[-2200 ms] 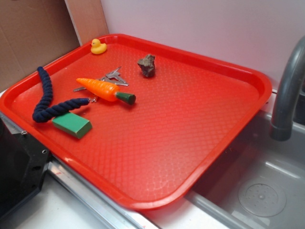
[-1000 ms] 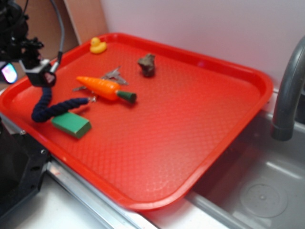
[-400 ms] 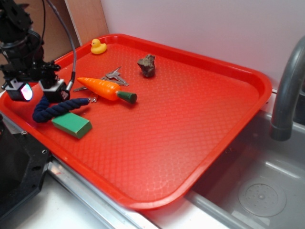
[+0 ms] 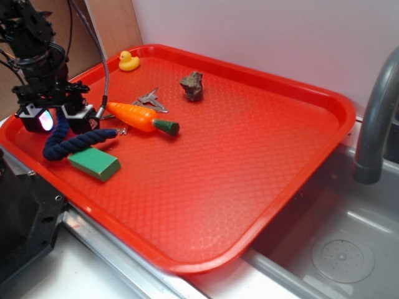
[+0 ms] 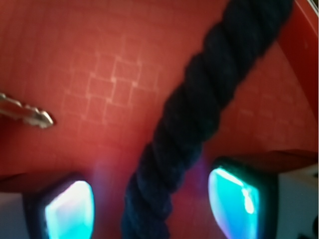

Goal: Grab the blue rope.

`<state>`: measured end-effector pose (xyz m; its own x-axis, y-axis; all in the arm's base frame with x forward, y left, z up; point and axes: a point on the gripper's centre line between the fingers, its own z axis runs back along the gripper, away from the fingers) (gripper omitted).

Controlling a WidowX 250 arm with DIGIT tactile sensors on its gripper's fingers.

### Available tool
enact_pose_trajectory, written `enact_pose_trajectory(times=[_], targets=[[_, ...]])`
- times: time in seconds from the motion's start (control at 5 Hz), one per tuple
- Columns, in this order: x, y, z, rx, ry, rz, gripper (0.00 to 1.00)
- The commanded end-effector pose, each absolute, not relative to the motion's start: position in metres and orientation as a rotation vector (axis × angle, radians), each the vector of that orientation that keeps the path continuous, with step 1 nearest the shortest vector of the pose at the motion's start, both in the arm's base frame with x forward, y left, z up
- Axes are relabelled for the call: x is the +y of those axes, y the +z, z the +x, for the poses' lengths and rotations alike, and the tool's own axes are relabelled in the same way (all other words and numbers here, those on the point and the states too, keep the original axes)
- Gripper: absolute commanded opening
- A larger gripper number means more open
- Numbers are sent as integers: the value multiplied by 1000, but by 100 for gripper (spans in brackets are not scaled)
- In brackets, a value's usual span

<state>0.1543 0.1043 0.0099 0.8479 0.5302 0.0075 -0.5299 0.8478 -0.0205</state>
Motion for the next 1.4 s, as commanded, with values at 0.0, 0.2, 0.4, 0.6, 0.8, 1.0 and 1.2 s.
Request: enact_pose_trajectory(times=[0.0, 0.2, 0.4, 0.6, 0.8, 1.0, 1.2], targets=[[99, 8, 149, -21, 542, -19, 0], [99, 14, 149, -20, 520, -14, 0], [94, 28, 150, -6, 473, -10, 0], [70, 79, 160, -2, 287, -40, 0], [51, 130, 170, -84, 138, -92, 0], [27, 171, 183, -124, 52, -27, 0], [7, 202, 194, -118, -5, -34, 0]])
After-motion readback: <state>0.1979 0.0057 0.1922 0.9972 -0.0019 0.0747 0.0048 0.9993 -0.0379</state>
